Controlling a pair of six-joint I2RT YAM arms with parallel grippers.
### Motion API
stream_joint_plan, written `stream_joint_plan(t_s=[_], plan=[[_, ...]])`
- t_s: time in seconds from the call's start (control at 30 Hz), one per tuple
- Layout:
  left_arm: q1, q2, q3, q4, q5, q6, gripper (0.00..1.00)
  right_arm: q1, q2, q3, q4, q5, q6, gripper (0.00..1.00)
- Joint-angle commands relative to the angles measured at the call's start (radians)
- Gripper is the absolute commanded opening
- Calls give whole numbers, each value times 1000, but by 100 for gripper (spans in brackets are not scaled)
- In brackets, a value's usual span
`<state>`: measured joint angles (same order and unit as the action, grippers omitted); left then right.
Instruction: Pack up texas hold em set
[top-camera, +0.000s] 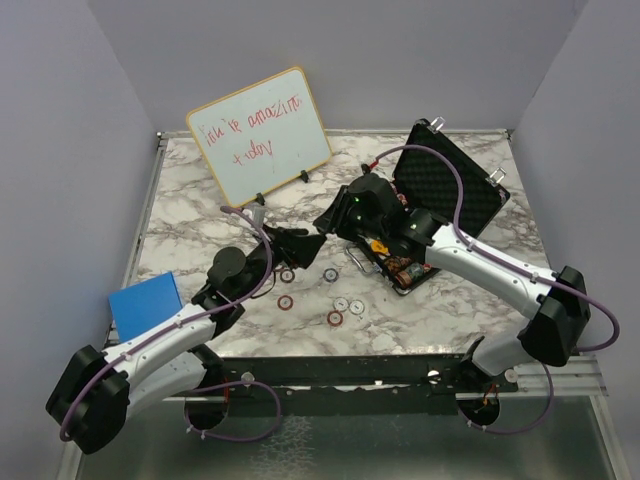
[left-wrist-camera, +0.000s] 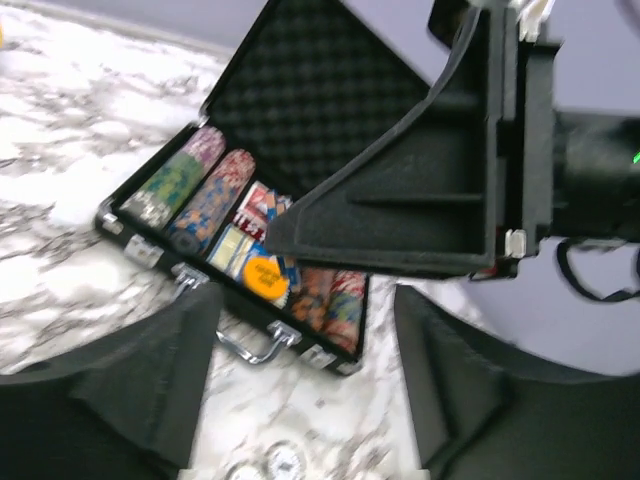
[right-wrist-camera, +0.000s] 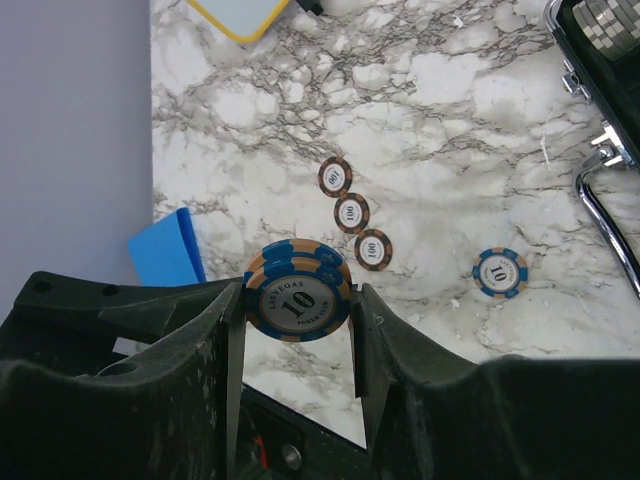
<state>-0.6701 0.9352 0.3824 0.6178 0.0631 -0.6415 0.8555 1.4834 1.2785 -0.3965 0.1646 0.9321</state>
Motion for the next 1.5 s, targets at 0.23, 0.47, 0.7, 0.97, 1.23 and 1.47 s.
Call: stream_joint_plan(t_s=[0.23,0.47,0.7,0.97,1.23,1.47], plan=[[-16,70,-110,359,-96,-170,59,-1,-68,-40,99,-42,113,24],[-19,93,-102,400,-90,-148,75,-3,-64,-52,123,-78,138,25],[-21,134,-85,434,-103,-152,63,-3,-59,-59,133,-111,155,25],[-51,160,-57,457,-116,-64,43,-6,-32,-76,156,-157,220,27],[-80,144,-64,455,-148,7,14,-12,-24,-88,156,-157,237,27],[-82,132,-73,430,-153,21,0,-31,-40,-85,177,-157,142,68]])
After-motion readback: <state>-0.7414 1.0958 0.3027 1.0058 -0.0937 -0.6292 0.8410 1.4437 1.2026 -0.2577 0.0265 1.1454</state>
